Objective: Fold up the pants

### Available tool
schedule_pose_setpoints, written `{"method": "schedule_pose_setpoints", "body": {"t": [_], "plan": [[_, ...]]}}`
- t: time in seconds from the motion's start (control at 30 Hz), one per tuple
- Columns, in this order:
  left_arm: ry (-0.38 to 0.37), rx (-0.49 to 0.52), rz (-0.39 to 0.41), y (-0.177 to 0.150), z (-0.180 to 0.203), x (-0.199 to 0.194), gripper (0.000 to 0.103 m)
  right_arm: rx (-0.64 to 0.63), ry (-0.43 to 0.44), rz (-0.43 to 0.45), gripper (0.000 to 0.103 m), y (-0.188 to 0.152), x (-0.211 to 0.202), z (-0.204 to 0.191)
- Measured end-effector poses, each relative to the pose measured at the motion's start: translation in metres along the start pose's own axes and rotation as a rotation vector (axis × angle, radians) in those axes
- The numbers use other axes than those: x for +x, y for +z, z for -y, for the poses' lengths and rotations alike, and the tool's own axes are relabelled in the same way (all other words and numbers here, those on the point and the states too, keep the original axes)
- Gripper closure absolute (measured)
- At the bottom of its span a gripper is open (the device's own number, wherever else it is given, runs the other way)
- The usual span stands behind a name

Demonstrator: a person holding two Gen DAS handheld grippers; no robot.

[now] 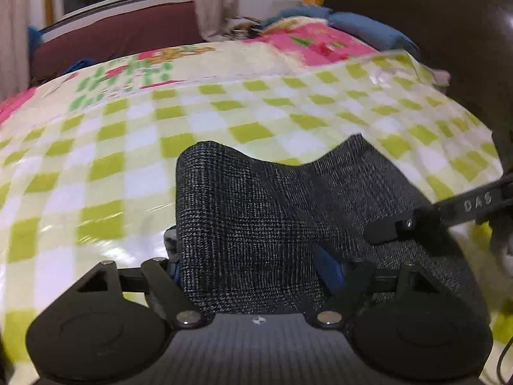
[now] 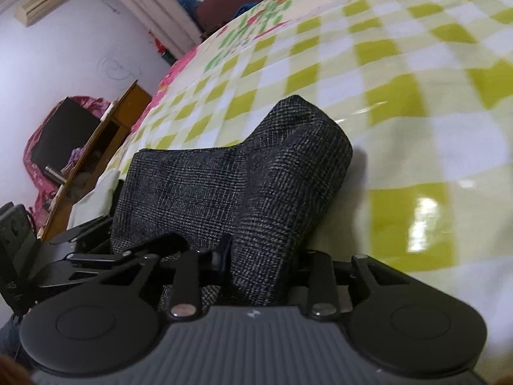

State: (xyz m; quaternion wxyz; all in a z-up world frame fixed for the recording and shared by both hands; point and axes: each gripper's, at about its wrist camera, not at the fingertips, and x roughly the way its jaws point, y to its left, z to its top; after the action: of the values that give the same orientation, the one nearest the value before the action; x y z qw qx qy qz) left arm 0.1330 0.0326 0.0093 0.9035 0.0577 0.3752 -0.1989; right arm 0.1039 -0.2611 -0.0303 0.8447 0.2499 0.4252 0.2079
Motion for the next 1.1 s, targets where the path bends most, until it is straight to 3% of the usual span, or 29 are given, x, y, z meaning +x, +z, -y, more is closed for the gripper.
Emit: {"method": "schedule_pose_setpoints", "body": {"t": [0.23,0.53,0.67,0.87,1.1], "plan": [[-0.121,0.124,-0.026,0.045,0.073,0.047,0.014,0.029,-0.108,0.078,0.074,0.014,-0.067,0.055],[-0.265,0.337,-0.021,0.115,0.22,0.136,0.014,0.154,-0.317,0.199,0.074,0.037,-0.163,0.163],[-0.301,0.367,-0.013,0.147,0.27,0.174,0.012,0.195,-0.384,0.259,0.074,0.049,-0.195,0.204],[-0.279,0.388,-0.009,0.179,0.323,0.214,0.006,0.271,-0.45,0.335,0.069,0.068,-0.218,0.257],[-0.235,0.41,-0.007,0.171,0.32,0.208,0.0,0.276,-0.488,0.381,0.057,0.059,-0.228,0.256]]}}
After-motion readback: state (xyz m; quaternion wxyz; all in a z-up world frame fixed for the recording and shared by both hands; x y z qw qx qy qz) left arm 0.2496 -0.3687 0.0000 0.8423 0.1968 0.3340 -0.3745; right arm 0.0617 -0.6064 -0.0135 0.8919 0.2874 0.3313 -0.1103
